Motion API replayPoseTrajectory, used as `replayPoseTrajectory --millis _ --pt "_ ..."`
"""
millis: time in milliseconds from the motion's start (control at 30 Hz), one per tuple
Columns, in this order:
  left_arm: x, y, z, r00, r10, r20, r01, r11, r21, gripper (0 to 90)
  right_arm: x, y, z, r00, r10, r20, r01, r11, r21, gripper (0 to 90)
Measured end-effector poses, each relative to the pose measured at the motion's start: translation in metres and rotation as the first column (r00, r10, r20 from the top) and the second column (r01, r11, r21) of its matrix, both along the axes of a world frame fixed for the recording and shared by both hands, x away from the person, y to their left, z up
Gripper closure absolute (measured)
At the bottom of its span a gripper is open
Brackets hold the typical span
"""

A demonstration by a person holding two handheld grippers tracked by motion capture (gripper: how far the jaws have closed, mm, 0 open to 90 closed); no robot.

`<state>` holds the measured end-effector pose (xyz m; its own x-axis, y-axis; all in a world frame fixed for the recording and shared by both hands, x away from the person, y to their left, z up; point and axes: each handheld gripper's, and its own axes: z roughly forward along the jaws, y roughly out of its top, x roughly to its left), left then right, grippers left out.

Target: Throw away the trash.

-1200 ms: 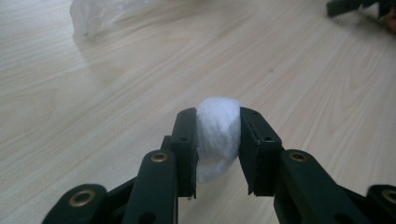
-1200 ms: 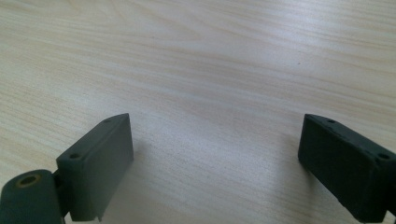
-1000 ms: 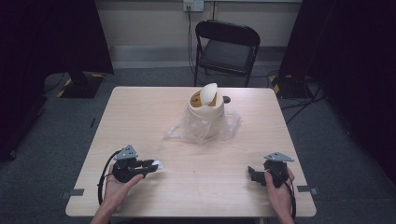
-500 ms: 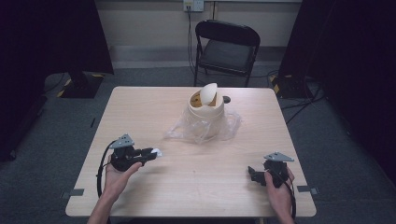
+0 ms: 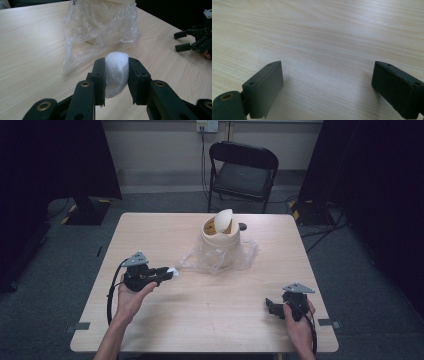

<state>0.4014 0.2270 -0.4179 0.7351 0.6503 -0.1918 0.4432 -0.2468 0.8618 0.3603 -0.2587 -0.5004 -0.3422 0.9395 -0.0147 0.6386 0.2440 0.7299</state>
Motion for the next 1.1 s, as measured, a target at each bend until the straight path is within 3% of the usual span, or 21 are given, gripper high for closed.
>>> replayPoseTrajectory --millis 100,200,233,267,400,467,667,833,933,1100 --pt "0.002 -0.003 0.005 1.0000 -0.003 0.008 0.003 0.9999 -0.013 69.2 0.000 0.000 0.000 1.0000 0.000 0.000 0.000 1.000 0.000 9.4" --pt "0.005 -0.005 0.011 0.9995 0.008 0.031 -0.008 0.9997 0.021 69.2 0.000 0.000 0.000 1.0000 0.000 0.000 0.000 1.000 0.000 9.4" --pt "0.006 -0.006 0.013 0.9993 0.010 0.035 -0.011 0.9999 0.008 69.2 0.000 0.000 0.000 1.0000 0.001 0.001 -0.001 1.000 0.000 9.4" --pt "0.009 -0.005 0.016 0.9994 0.013 0.033 -0.011 0.9983 -0.056 69.2 0.000 0.000 0.000 1.0000 0.001 0.001 -0.001 1.000 0.000 9.4" --pt "0.013 -0.008 0.022 0.9990 0.017 0.042 -0.016 0.9995 -0.028 69.2 0.000 0.000 0.000 1.0000 0.001 0.001 -0.001 1.000 0.000 9.4" --pt "0.015 -0.009 0.026 0.9989 0.016 0.044 -0.014 0.9988 -0.046 69.2 0.000 0.000 0.000 1.0000 0.000 0.000 0.000 1.000 0.000 9.4" --pt "0.021 -0.017 0.042 0.9973 0.001 0.074 0.002 0.9989 -0.047 69.2 0.000 0.000 0.000 1.0000 0.001 0.001 -0.001 1.000 0.000 9.4" --pt "0.029 -0.025 0.048 0.9960 -0.011 0.088 0.013 0.9995 -0.028 69.2 0.000 0.000 0.000 1.0000 0.002 0.000 -0.002 1.000 0.001 9.4" --pt "0.034 -0.028 0.050 0.9967 -0.013 0.080 0.017 0.9986 -0.050 69.2 0.000 0.000 0.000 1.0000 0.000 0.000 0.000 1.000 0.000 9.4" --pt "0.038 -0.036 0.059 0.9944 -0.028 0.102 0.033 0.9985 -0.045 69.2 0.000 0.000 0.000 1.0000 -0.001 0.000 0.001 1.000 0.000 9.4"
